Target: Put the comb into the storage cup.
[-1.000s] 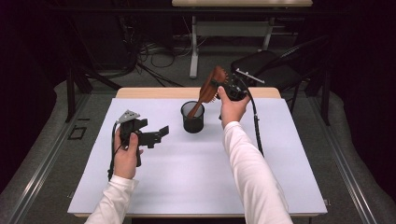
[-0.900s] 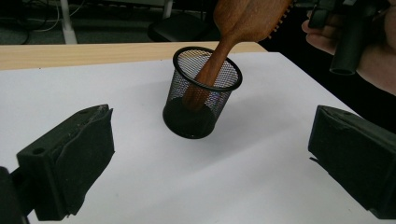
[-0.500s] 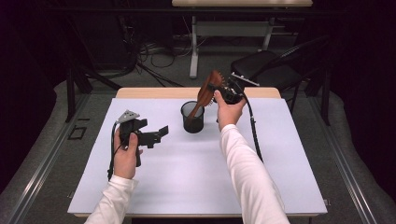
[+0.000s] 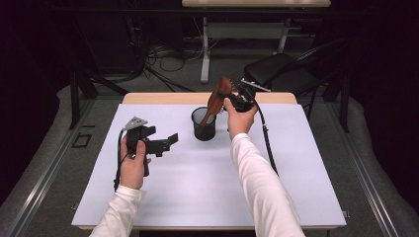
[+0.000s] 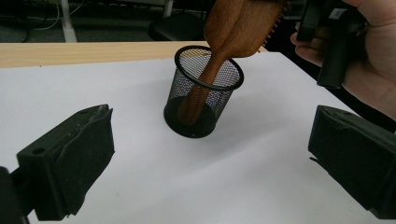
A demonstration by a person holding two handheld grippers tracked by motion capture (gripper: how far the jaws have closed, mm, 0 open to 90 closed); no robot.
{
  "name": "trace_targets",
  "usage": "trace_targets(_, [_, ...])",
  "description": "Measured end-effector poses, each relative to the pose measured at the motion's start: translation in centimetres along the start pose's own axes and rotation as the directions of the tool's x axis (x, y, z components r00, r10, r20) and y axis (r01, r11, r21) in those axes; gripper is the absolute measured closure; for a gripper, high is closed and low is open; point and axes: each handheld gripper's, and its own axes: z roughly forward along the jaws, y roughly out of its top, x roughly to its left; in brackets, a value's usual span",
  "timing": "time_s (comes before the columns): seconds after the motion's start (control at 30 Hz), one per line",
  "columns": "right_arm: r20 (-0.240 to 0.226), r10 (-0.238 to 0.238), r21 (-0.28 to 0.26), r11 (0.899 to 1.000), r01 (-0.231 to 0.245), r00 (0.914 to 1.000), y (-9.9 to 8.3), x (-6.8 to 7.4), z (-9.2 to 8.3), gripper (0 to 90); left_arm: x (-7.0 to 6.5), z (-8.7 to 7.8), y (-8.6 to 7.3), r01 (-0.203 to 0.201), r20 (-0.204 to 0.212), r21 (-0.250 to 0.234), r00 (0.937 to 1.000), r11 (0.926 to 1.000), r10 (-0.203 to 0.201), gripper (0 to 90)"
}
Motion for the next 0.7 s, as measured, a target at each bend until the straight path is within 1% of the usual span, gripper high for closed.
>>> trace_targets(0.23, [0.002,-0.005,0.006,1.0,0.005,1.0,-0.26,-0.03,0.2,49.9,0.01,0.05,-0.04,0.0,0.002,0.003,1.0,1.0,0.0,0.4])
trace_targets(0.7, [-0.01,0.01,0.013,1.0,-0.01,0.9999,-0.3,-0.31,0.32,48.5,0.1,0.11,-0.11,0.009,0.004,0.004,1.0,1.0,-0.009,0.4])
